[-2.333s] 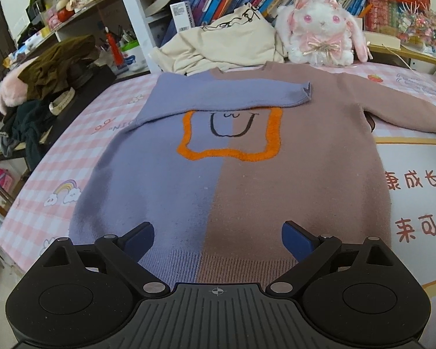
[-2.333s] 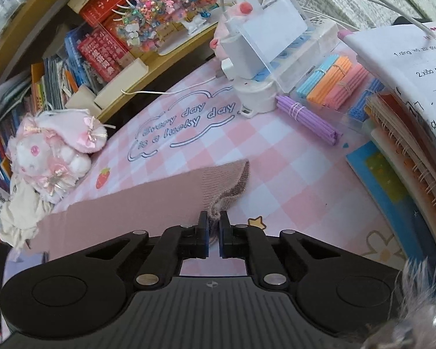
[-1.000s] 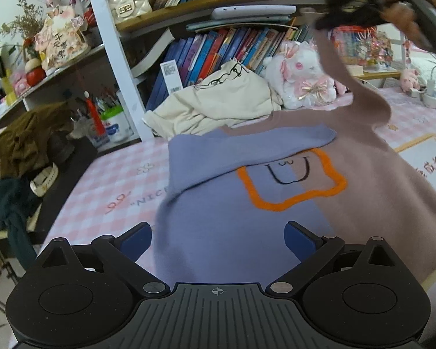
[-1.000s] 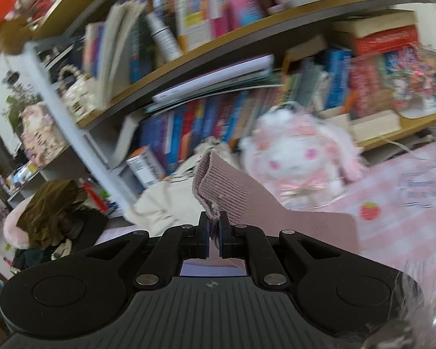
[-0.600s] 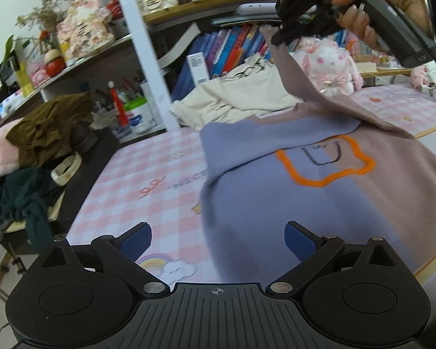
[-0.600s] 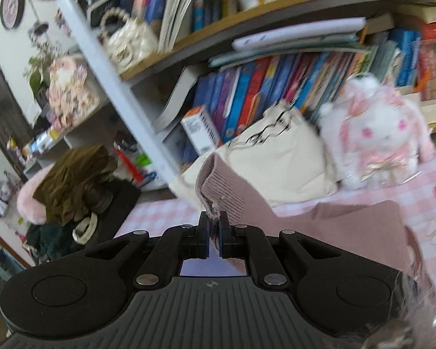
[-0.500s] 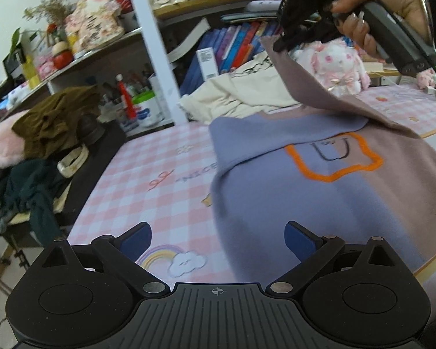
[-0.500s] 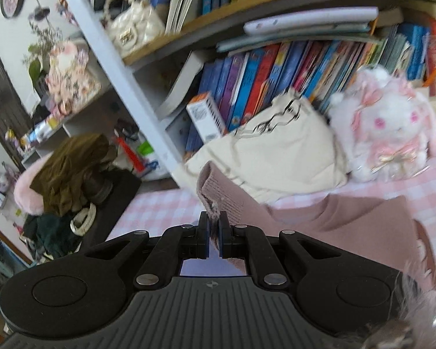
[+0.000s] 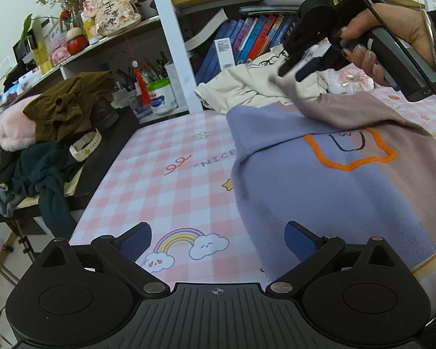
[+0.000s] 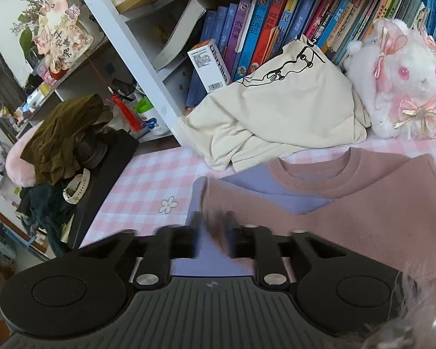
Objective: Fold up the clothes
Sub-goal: 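Lift the mauve sleeve with the right gripper and carry it across the chest, then lay the mauve sleeve over the lavender sleeve and open the right gripper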
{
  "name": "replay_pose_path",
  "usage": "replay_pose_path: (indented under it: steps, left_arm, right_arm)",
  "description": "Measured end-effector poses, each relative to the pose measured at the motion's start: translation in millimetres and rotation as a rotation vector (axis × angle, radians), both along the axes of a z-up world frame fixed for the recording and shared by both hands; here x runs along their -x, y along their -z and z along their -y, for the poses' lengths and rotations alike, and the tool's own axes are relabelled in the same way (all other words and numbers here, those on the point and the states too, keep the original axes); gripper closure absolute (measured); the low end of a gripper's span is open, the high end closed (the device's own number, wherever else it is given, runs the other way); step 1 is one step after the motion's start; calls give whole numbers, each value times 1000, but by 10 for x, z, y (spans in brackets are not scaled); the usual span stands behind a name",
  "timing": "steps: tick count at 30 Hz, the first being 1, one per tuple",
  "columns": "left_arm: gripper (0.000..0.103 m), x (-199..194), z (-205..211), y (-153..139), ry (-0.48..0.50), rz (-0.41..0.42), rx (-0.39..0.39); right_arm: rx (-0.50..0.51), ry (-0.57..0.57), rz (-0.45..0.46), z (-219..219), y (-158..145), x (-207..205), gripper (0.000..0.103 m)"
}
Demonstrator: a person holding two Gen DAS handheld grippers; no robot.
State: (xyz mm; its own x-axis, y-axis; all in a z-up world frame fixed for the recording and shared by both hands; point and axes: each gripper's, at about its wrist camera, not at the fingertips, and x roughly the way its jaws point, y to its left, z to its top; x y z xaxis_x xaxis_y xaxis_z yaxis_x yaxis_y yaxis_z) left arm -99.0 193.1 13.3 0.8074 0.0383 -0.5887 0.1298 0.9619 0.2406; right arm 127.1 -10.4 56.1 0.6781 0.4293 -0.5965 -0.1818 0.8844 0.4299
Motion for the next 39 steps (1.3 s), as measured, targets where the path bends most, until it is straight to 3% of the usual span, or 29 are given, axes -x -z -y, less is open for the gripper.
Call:
replay_pose_path:
  steps: [1, 9, 18, 28, 39]
  left_arm:
    - [3, -3, 3, 0, 3, 0, 1]
    - [3, -81, 97, 18, 45, 1, 10]
    - [3, -227, 268, 65, 105, -10, 11]
    - [3, -341, 417, 163, 139, -69, 23]
    - [3, -249, 271, 254, 93, -195, 60]
  right_arm:
    - [-2, 7, 12, 20, -9, 23, 59]
    - [16, 70, 0, 346, 46, 250, 55]
    - [138, 149, -21, 855, 199, 825, 54]
    - [325, 185, -75, 1371, 450, 1737, 49]
    - [357, 176, -149, 1481, 594, 2419, 40]
